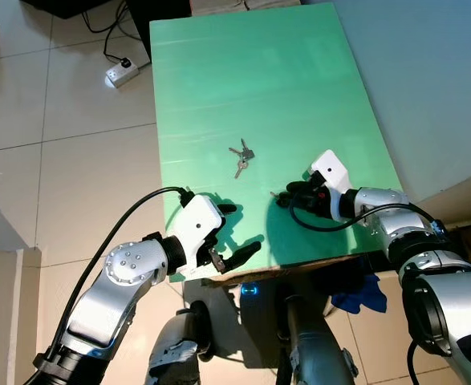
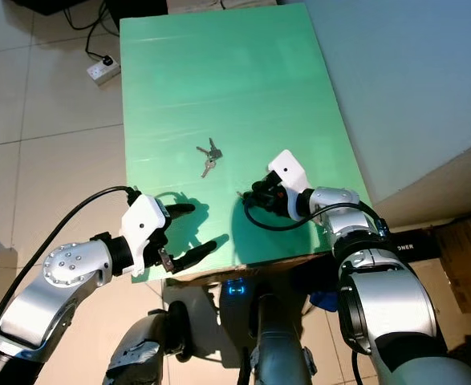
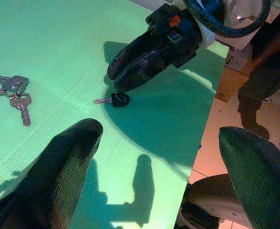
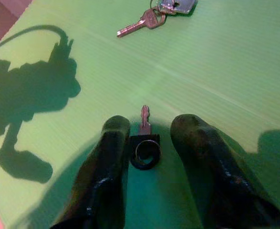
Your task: Hang keys on a hook
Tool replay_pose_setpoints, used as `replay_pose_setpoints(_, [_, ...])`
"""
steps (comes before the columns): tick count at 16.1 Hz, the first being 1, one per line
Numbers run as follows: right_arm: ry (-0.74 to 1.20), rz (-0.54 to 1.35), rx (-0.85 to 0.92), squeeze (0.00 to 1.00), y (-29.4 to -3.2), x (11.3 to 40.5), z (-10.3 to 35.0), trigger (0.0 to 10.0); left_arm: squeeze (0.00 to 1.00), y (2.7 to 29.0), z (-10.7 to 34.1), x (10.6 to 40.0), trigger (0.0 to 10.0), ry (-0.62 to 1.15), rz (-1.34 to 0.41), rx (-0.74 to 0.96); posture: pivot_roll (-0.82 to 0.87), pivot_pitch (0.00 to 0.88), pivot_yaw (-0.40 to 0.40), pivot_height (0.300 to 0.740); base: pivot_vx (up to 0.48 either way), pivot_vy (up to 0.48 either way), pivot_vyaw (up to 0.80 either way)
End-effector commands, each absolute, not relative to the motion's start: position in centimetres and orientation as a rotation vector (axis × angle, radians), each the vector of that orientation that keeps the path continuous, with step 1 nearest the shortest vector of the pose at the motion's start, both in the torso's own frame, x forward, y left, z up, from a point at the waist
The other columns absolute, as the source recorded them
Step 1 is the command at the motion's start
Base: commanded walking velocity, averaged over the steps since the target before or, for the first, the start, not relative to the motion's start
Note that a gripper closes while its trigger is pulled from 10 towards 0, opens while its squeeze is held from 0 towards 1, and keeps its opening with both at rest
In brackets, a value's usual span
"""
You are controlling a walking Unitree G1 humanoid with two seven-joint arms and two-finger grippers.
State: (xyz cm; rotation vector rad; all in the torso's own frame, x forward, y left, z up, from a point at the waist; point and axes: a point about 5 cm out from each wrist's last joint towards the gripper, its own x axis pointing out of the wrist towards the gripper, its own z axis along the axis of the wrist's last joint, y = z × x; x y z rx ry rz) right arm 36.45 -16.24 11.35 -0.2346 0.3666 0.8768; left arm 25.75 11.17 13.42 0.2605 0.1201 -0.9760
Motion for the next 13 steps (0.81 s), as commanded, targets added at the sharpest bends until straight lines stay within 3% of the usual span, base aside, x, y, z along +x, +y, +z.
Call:
replay_pose_setpoints(1, [0.393,0.888,-0.252,1.0,-16.1,36.2,10.9,10.0,0.0,11.5,13.1,25.3,10.0,0.14,-0.982,0.253,-0.01,0.423,0.032,0.74,0.0,0.0,0.0])
replay_pose_setpoints(8, [0.375,0.854,-0.367,1.0,-15.1,36.4,10.5,10.0,0.0,11.5,13.1,25.3,10.0,0.144,-0.98,0.256,0.0,0.43,0.026,0.74,0.0,0.0,0.0])
replay_pose_setpoints(9, [0.372,0.847,-0.387,0.55,-14.9,36.4,10.4,10.0,0.0,11.5,13.1,25.3,10.0,0.143,-0.981,0.257,0.0,0.43,0.026,0.74,0.0,0.0,0.0])
replay_pose_setpoints(10, [0.375,0.845,-0.403,0.0,-14.8,36.4,10.3,10.0,0.0,11.5,13.1,25.3,10.0,0.143,-0.983,0.258,0.0,0.428,0.029,0.74,0.0,0.0,0.0])
replay_pose_setpoints(13, [0.385,0.823,-0.46,0.0,-14.6,36.3,9.8,10.0,0.0,11.4,13.2,25.3,10.0,0.141,-0.988,0.26,0.0,0.425,0.034,0.74,0.0,0.0,0.0])
